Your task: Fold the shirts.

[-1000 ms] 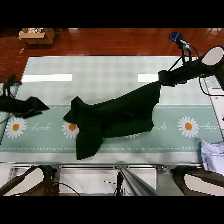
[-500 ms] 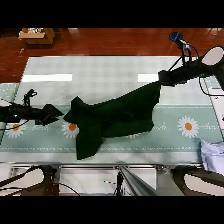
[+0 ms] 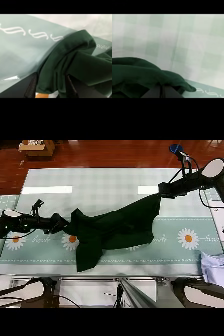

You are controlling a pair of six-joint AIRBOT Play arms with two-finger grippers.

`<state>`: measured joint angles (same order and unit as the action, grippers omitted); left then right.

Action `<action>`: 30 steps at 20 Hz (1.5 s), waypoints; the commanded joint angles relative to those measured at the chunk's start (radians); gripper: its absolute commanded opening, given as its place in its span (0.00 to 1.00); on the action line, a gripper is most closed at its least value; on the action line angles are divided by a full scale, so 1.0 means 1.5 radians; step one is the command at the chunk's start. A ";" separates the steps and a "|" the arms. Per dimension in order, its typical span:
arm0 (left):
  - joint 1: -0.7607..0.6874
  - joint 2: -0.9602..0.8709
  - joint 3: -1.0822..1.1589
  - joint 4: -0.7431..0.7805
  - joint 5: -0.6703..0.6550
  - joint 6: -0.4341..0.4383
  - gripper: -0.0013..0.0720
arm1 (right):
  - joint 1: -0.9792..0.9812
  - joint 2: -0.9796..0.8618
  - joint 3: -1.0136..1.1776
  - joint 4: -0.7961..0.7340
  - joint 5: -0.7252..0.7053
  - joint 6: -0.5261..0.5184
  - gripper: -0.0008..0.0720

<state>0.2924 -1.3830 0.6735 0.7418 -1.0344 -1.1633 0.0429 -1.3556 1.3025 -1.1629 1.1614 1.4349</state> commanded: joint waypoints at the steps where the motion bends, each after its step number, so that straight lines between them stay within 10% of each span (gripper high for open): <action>1: -0.010 -0.033 -0.001 0.012 0.021 0.000 0.65 | 0.000 0.000 0.001 0.001 0.005 0.001 0.05; 10: -0.024 -0.058 0.002 0.010 0.009 0.003 0.05 | -0.001 0.010 0.001 0.001 0.004 0.005 0.05; 23: 0.029 0.176 0.238 0.011 -0.120 0.030 0.04 | -0.001 0.144 0.001 0.007 -0.037 0.005 0.05; 30: 0.058 0.382 0.477 0.011 -0.042 -0.016 0.04 | 0.000 0.352 0.001 0.108 -0.235 0.008 0.05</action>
<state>0.3691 -0.9188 1.2583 0.7578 -1.1751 -1.1484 0.0429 -0.9459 1.3025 -1.0763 0.9680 1.4429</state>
